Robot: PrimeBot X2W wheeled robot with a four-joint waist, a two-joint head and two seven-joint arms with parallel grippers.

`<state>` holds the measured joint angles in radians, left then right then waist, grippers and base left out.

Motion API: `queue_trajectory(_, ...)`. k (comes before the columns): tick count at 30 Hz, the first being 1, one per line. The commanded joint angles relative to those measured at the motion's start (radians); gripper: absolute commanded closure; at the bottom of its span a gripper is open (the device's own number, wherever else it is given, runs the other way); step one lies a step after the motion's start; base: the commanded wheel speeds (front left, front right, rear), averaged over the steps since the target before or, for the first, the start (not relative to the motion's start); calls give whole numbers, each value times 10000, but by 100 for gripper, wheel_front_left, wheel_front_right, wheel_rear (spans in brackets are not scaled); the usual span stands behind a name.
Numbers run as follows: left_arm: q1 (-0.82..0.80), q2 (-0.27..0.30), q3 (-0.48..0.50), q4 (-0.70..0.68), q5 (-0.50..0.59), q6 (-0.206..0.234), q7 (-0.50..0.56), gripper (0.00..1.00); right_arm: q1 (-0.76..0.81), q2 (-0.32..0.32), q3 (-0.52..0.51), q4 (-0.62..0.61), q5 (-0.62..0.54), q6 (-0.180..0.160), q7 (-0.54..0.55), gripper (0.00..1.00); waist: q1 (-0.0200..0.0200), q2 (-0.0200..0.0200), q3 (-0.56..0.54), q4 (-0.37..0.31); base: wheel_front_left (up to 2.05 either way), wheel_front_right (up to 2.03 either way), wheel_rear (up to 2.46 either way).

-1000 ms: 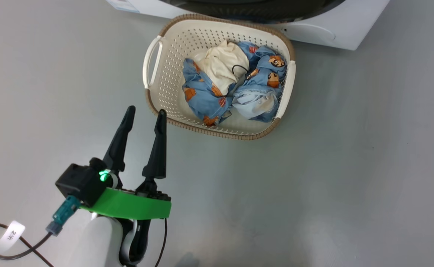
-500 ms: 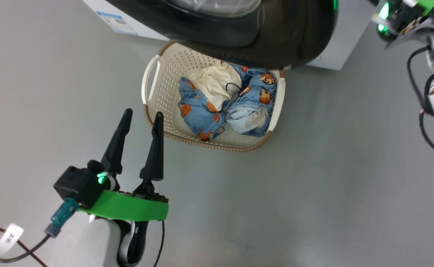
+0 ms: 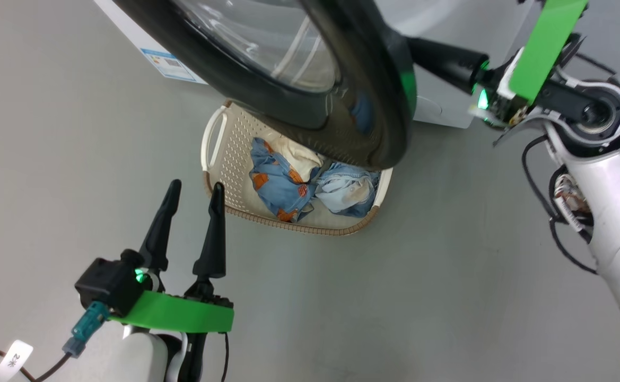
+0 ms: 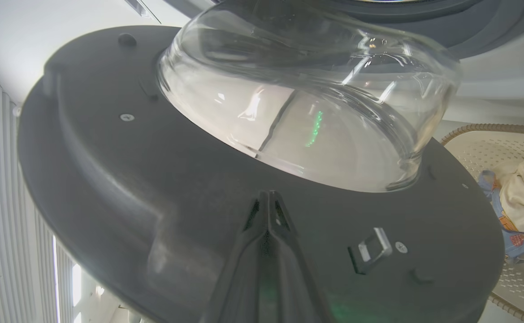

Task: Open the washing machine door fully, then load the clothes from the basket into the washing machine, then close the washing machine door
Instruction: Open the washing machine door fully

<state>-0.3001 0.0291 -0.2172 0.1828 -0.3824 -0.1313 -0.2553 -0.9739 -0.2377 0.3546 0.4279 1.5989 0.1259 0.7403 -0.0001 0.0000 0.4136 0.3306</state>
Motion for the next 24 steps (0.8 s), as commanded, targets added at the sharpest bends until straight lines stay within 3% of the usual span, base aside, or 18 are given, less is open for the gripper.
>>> queue_trajectory(1,155,212,370,-143,112,6,-65,0,284,366,173,-397,-114,48,142,100,1,0,-108,10,0,0,0)
queue_trajectory(24,620,212,410,-64,293,6,-65,0,1857,1287,869,-1239,192,48,936,100,1,0,-998,641,0,0,0)
